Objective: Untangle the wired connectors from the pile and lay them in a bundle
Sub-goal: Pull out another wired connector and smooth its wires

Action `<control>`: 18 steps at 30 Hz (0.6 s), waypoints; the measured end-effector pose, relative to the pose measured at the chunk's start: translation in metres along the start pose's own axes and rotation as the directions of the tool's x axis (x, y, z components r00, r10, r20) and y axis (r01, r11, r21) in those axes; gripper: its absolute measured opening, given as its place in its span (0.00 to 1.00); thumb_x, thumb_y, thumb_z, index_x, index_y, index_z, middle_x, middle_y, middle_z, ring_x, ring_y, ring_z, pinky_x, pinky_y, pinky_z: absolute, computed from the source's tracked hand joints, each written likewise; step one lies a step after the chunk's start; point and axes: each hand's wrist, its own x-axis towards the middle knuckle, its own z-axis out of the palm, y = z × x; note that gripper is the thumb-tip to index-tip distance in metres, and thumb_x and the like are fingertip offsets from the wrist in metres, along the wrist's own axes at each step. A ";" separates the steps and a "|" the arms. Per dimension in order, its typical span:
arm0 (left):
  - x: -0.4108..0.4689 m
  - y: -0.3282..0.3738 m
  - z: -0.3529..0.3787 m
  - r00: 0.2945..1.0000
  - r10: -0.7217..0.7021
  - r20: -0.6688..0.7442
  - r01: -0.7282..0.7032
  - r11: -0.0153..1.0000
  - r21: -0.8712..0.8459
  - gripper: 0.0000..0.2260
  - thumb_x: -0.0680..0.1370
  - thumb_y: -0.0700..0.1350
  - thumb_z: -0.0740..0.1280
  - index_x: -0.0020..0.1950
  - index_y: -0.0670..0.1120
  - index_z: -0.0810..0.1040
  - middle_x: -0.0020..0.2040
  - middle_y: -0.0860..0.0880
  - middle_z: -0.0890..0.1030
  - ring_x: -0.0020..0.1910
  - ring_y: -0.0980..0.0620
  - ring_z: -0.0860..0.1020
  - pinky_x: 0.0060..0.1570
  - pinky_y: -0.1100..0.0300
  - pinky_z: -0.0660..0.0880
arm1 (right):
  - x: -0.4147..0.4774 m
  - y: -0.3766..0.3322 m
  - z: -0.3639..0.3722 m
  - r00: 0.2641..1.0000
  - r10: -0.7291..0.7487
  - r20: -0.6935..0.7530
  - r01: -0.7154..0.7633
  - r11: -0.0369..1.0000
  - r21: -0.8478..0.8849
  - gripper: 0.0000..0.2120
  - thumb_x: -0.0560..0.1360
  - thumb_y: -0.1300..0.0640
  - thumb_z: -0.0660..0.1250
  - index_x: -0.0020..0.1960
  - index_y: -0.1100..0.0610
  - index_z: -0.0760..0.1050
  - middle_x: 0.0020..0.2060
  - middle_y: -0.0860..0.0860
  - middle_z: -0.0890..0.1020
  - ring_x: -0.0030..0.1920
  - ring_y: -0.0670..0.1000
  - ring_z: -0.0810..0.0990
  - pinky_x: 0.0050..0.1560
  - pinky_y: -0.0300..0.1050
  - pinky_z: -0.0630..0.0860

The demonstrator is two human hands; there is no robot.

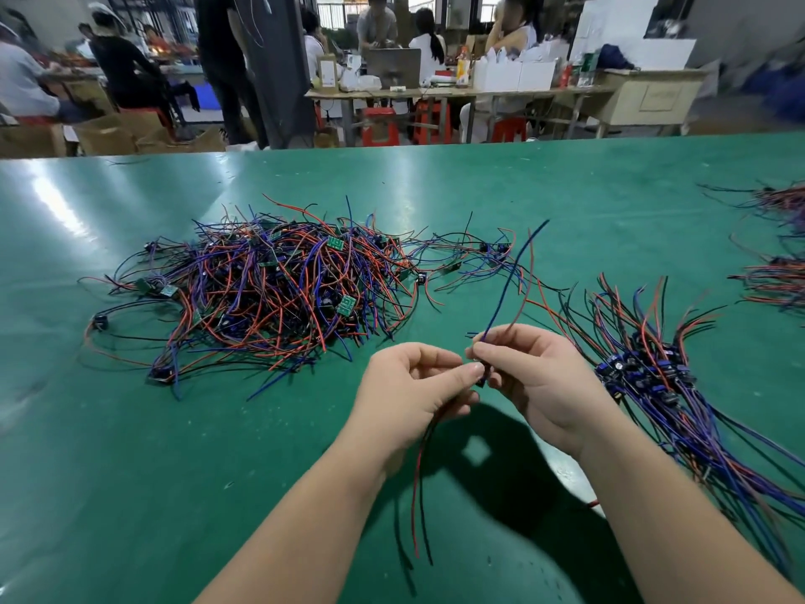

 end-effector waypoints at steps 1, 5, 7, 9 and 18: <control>0.000 0.000 0.000 0.999 -0.041 0.025 0.041 0.999 -0.003 0.08 0.70 0.35 0.74 0.46 0.38 0.77 0.32 0.46 0.82 0.29 0.52 0.81 0.30 0.64 0.78 | 0.000 0.001 0.000 1.000 0.000 0.004 0.000 1.000 -0.018 0.09 0.70 0.71 0.69 0.36 0.59 0.79 0.33 0.54 0.80 0.30 0.46 0.75 0.31 0.34 0.72; -0.003 -0.002 0.000 0.982 -0.144 0.122 0.133 0.987 0.093 0.01 0.73 0.36 0.72 0.42 0.40 0.81 0.32 0.48 0.82 0.29 0.55 0.80 0.31 0.66 0.77 | -0.003 0.000 -0.001 0.998 -0.054 0.032 0.060 0.975 -0.215 0.12 0.67 0.74 0.70 0.35 0.58 0.78 0.31 0.51 0.80 0.30 0.45 0.75 0.30 0.33 0.70; -0.004 -0.004 0.001 0.978 -0.165 0.125 0.149 0.981 0.127 0.01 0.74 0.37 0.72 0.42 0.40 0.81 0.32 0.49 0.81 0.29 0.55 0.79 0.31 0.66 0.77 | -0.003 0.001 -0.002 0.997 -0.078 0.031 0.083 0.955 -0.284 0.12 0.67 0.75 0.69 0.38 0.59 0.79 0.29 0.50 0.78 0.30 0.45 0.74 0.31 0.33 0.70; -0.004 -0.005 0.002 0.979 -0.163 0.120 0.145 0.978 0.149 0.01 0.74 0.37 0.71 0.42 0.40 0.81 0.32 0.49 0.81 0.28 0.55 0.79 0.31 0.66 0.77 | -0.003 0.000 -0.005 0.995 -0.072 0.071 0.092 0.932 -0.351 0.12 0.68 0.74 0.69 0.44 0.59 0.80 0.30 0.50 0.77 0.32 0.46 0.73 0.33 0.33 0.70; -0.008 0.004 -0.004 0.895 -0.255 0.367 0.202 0.963 0.179 0.07 0.74 0.38 0.71 0.36 0.45 0.84 0.34 0.46 0.82 0.31 0.55 0.81 0.30 0.67 0.76 | -0.008 -0.022 -0.033 0.912 0.090 0.400 0.062 0.934 -0.351 0.05 0.62 0.62 0.73 0.38 0.58 0.84 0.29 0.52 0.80 0.30 0.46 0.74 0.33 0.36 0.71</control>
